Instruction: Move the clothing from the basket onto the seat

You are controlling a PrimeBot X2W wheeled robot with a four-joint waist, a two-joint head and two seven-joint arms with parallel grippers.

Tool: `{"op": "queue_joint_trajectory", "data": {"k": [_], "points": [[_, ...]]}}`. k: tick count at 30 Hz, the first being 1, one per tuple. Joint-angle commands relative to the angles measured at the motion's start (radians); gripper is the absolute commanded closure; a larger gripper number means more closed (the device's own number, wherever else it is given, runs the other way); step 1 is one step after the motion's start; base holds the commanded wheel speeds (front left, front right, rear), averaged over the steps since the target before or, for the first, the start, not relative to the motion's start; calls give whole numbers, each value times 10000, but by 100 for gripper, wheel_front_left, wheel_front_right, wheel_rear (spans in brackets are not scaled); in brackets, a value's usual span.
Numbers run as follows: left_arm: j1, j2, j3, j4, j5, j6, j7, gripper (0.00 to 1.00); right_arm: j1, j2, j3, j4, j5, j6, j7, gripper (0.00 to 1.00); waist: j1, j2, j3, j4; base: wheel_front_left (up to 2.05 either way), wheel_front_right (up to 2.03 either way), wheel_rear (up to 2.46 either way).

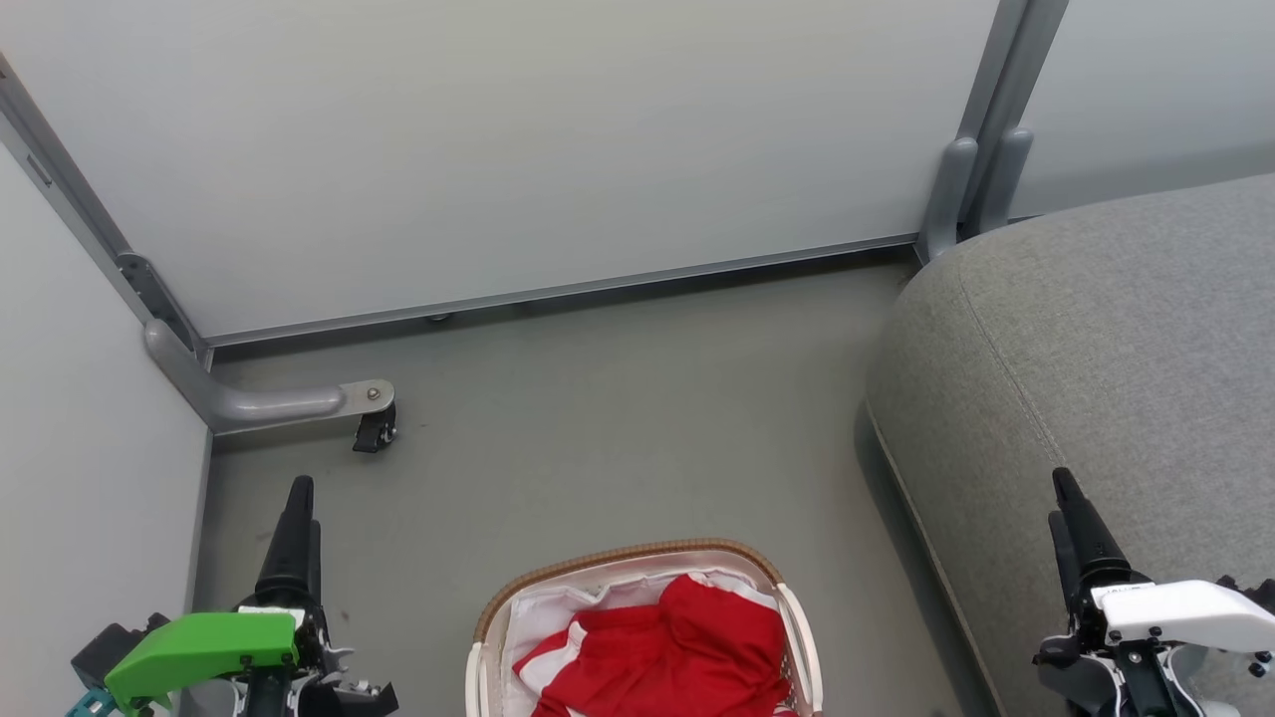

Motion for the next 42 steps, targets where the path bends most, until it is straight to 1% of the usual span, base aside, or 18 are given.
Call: {"op": "queue_joint_trajectory", "data": {"k": [1, 11, 15, 16, 19, 26, 28, 32, 42], "points": [[-111, 43, -8, -201, 343, -15, -113, 0, -189, -91, -82, -260, -457, 1, -127, 0, 0, 0, 3, 3, 0, 0, 0], [-155, 54, -10, -526, 2353, 24, -519, 0, -159, -107, -70, -841, -2546, 2, -531, 0, 0, 0, 26, 27, 0, 0, 0], [-142, 58, -144, -734, 3147, 121, -665, 0, -131, -113, 7, -1006, -3437, 2, -682, 0, 0, 0, 32, 46, 0, 0, 0], [-127, 60, -221, -815, 3562, 181, -737, 0, -117, -115, 58, -1089, -3937, 2, -753, 0, 0, 0, 36, 55, 0, 0, 0], [-111, 63, -394, -916, 4353, 225, -845, 0, -90, -120, 146, -1225, -4796, 2, -864, 0, 0, 0, 43, 66, 0, 0, 0], [-23, 71, -719, -1032, 5763, 414, -1077, 0, -27, -129, 255, -1262, -6155, 3, -1094, 0, 0, 0, 55, 82, 0, 0, 0], [4, 73, -838, -1025, 6358, 435, -1145, 0, -17, -130, 343, -1273, -6630, 3, -1169, 0, 0, 0, 58, 84, 0, 0, 0], [93, 76, -926, -984, 7093, 531, -1277, 0, 50, -137, 474, -1272, -7350, 3, -1297, 0, 0, 0, 64, 92, 0, 0, 0], [241, 87, -1029, -665, 8331, 649, -1563, 0, 125, -148, 710, -1096, -8743, 4, -1584, 0, 0, 0, 92, 123, 0, 0, 0]]}}
